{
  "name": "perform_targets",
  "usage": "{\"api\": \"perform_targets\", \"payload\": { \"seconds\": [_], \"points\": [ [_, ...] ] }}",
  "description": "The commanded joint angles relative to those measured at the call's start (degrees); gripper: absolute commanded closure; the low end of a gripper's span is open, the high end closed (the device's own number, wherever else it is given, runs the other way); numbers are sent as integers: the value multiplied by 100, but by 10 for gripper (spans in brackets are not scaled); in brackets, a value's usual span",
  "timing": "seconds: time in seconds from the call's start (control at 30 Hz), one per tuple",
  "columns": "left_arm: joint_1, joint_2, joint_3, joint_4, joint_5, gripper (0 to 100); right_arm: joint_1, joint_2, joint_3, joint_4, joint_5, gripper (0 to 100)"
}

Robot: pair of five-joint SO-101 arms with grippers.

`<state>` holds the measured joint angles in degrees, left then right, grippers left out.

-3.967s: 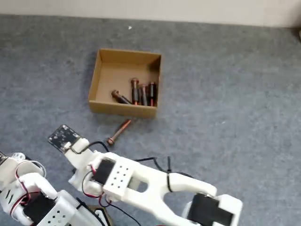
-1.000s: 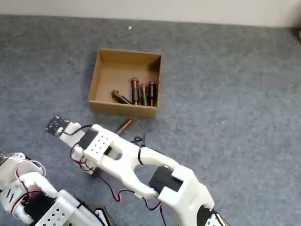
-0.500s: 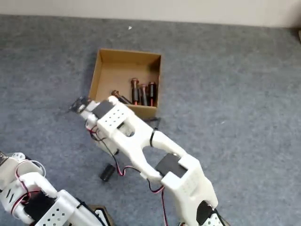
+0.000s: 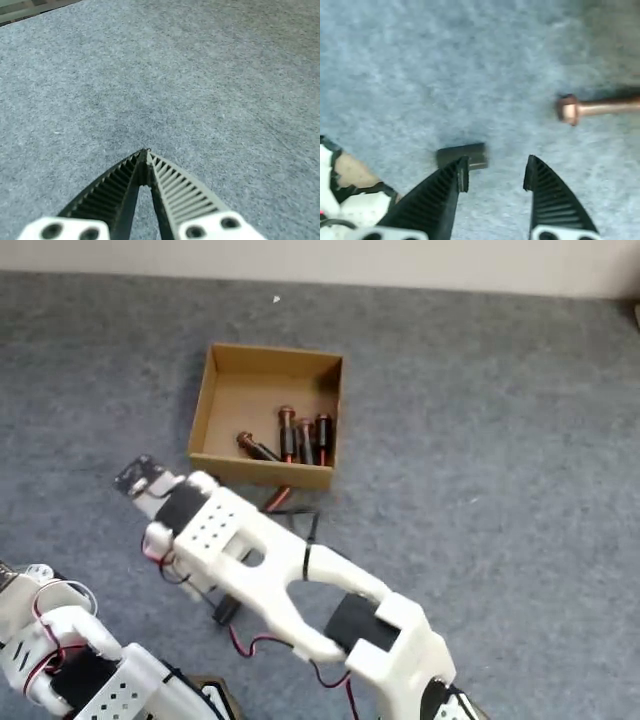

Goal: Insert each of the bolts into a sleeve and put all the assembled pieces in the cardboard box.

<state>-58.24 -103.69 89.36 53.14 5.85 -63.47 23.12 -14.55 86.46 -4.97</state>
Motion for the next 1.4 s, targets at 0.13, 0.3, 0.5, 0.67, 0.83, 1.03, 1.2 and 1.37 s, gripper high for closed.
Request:
{"api": "perform_targets", "payload": {
  "seconds": [0.13, 0.3, 0.5, 0.67, 0.83, 1.03, 1.2, 1.37],
  "points": [
    [-75, -22, -48, -176, -88, 989, -470, 541, -198, 101, -369, 683],
    [-75, -22, -48, -176, -88, 989, -585, 708, -171, 92, -396, 683],
    [-75, -22, -48, -176, -88, 989, -655, 708, 365, -180, -396, 684],
    [-75, -22, -48, -176, -88, 989, -646, 690, 971, -391, -378, 684],
    [-75, -22, -48, -176, -88, 989, -620, 681, 1226, -356, -378, 690],
    [-75, -22, -48, -176, -88, 989, -462, 681, 1323, -391, -343, 826],
    [-75, -22, -48, -176, -88, 989, -215, 681, 1305, -391, -343, 861],
    [-75, -22, -48, -176, -88, 989, 154, 664, 1305, -347, -158, 918]
  ]
}}
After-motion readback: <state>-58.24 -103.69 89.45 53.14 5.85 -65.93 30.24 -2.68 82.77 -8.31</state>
